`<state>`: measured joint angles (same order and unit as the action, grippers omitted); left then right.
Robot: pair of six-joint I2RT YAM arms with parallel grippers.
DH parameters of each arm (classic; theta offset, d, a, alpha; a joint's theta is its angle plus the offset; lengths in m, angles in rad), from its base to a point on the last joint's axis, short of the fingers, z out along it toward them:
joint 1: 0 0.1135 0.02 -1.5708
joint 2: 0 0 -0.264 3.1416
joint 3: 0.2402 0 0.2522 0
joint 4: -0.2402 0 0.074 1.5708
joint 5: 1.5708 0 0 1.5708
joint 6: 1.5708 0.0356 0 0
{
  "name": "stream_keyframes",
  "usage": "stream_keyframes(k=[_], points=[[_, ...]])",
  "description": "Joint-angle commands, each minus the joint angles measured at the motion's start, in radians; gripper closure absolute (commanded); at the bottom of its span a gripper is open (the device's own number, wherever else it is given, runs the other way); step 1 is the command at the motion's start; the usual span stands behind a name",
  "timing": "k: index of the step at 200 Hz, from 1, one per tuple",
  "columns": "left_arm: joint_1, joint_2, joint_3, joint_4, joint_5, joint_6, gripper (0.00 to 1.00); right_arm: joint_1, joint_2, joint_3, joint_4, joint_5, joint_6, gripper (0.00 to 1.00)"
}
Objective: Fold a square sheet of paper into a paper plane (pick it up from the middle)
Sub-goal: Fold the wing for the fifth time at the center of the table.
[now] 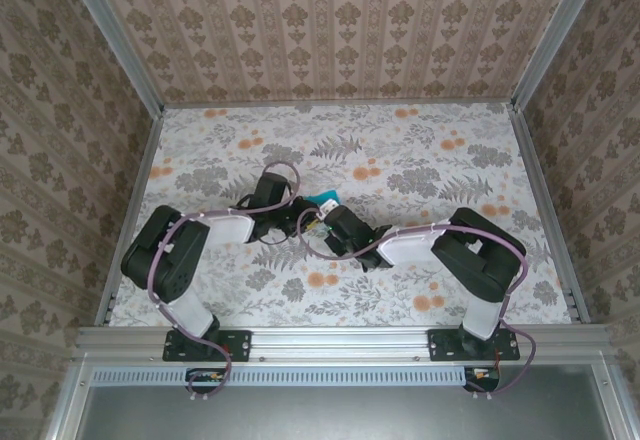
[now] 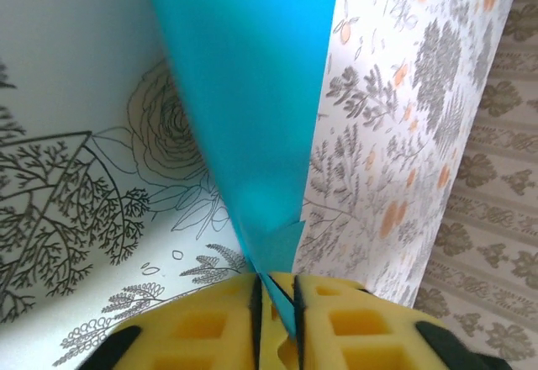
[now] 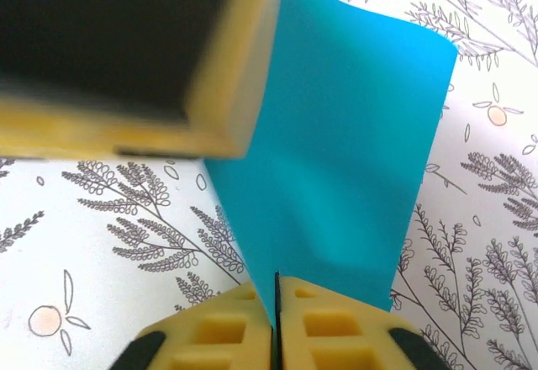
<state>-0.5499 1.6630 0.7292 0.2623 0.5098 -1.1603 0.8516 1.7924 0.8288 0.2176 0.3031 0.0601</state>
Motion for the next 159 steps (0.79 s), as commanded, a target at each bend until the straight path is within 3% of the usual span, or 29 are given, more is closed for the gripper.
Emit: stream_keyframes(k=[1, 29, 89, 159], points=[[0.033, -0.066, 0.003, -0.045, 0.009, 0.014, 0.7, -0.03, -0.041, -0.015, -0.016, -0.069, 0.049, 0.94], [0.08, -0.127, -0.021, -0.104, -0.005, 0.042, 0.57, -0.063, -0.067, -0.028, -0.001, -0.17, 0.076, 0.96], [0.157, -0.245, -0.097, -0.167, -0.049, 0.082, 0.44, -0.139, -0.08, -0.025, 0.015, -0.39, 0.165, 1.0], [0.135, -0.237, -0.156, -0.012, 0.001, 0.076, 0.35, -0.211, -0.061, -0.008, 0.04, -0.602, 0.278, 1.0]])
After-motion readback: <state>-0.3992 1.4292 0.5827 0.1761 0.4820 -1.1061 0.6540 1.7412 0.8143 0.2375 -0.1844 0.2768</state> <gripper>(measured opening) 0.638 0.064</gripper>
